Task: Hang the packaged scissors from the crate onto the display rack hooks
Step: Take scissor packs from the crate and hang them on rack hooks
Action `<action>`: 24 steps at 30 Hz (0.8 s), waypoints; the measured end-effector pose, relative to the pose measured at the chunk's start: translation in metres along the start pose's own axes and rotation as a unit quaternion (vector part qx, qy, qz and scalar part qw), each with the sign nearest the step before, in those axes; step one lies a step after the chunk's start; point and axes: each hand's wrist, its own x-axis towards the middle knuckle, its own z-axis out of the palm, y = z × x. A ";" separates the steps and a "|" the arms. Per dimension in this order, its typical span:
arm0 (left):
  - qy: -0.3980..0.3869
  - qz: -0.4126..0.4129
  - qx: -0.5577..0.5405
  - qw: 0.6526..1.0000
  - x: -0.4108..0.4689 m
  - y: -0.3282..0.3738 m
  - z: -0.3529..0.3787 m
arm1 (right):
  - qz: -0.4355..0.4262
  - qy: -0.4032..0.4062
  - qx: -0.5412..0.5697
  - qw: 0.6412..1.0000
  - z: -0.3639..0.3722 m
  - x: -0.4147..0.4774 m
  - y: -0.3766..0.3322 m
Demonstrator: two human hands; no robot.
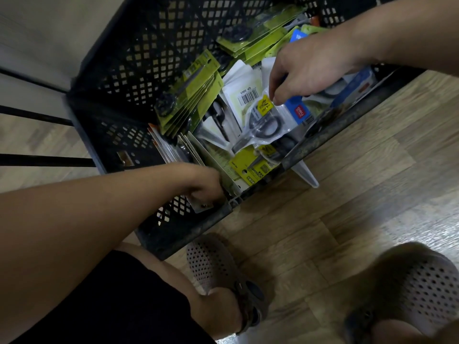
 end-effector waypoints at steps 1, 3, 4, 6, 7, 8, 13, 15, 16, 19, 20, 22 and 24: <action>0.007 -0.022 -0.041 0.999 0.003 -0.003 -0.004 | 0.000 0.001 -0.010 1.000 0.000 -0.001 0.000; 0.052 -0.049 -0.109 0.991 0.000 -0.006 -0.015 | -0.002 0.006 -0.011 1.000 -0.001 0.000 0.002; 0.079 -0.050 -0.135 0.986 -0.003 -0.008 -0.022 | 0.001 0.007 -0.007 1.000 -0.001 0.000 0.003; 0.110 -0.034 -0.201 0.973 -0.013 -0.007 -0.035 | -0.004 0.014 -0.005 1.000 -0.001 0.000 0.003; 0.127 -0.026 -0.230 0.965 -0.020 -0.004 -0.043 | -0.010 0.025 -0.002 1.000 -0.001 -0.001 0.003; 0.153 -0.020 -0.251 0.955 -0.027 -0.003 -0.051 | -0.013 0.036 0.007 0.999 -0.002 -0.001 0.003; 0.239 0.007 -0.368 0.898 -0.062 0.004 -0.083 | -0.029 0.186 0.044 0.981 -0.015 0.002 0.009; 0.319 0.027 -0.361 0.876 -0.073 0.007 -0.088 | -0.009 0.230 0.052 0.972 -0.022 0.008 0.016; 0.362 0.048 -0.348 0.864 -0.075 0.010 -0.089 | 0.010 0.226 0.052 0.973 -0.025 0.011 0.020; 0.411 0.132 -0.312 0.846 -0.071 0.016 -0.087 | 0.048 0.220 0.083 0.971 -0.030 0.015 0.022; 0.405 0.138 -0.298 0.853 -0.065 0.017 -0.084 | 0.038 0.242 0.124 0.962 -0.029 0.014 0.020; 0.383 0.132 -0.254 0.878 -0.053 0.019 -0.080 | 0.039 0.223 0.182 0.957 -0.025 0.011 0.017; 0.338 0.142 -0.250 0.896 -0.047 0.020 -0.077 | 0.065 0.159 0.169 0.971 -0.019 0.013 0.019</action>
